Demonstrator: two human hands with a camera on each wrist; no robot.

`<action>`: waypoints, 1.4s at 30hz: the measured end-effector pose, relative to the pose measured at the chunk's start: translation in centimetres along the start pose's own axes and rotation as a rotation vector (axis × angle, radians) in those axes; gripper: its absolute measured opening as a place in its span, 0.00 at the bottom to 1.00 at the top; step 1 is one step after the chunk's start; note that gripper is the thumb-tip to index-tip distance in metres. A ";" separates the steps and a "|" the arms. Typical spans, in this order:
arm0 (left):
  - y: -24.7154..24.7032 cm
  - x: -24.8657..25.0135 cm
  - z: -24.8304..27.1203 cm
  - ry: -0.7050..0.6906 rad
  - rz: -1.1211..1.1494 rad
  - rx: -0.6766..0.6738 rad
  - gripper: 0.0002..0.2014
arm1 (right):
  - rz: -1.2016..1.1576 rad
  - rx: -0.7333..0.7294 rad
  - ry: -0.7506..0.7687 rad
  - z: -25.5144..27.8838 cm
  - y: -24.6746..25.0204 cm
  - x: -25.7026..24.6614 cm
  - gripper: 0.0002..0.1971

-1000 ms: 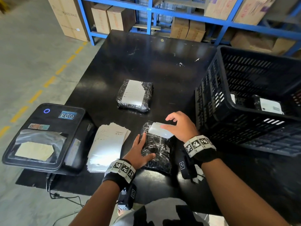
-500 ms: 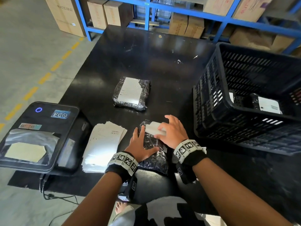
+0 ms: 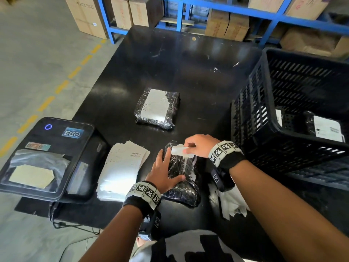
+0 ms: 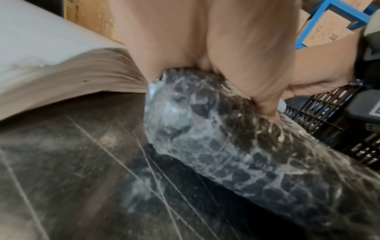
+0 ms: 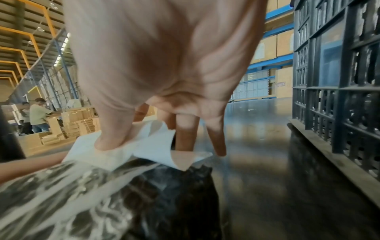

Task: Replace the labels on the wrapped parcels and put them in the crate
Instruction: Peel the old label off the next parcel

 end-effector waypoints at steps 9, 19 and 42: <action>0.0 -0.3 -0.2 0.010 0.005 0.003 0.55 | -0.183 0.055 -0.014 -2.5 0.9 1.7 0.13; -0.2 -0.3 -0.1 -0.003 0.030 0.008 0.54 | -0.401 0.224 -0.146 -1.6 -0.2 3.1 0.09; -0.9 0.5 2.2 0.091 -0.149 -0.012 0.57 | -0.226 0.376 -0.250 2.6 -2.3 0.2 0.12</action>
Point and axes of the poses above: each hand's wrist, its own z-axis away from the middle knuckle, its own y-axis out of the back of the hand, x = y × z, the point moved 6 cm from there along -z, towards the middle knuckle, and after that the axes turned 5 degrees about -x, right-handed, at the moved point
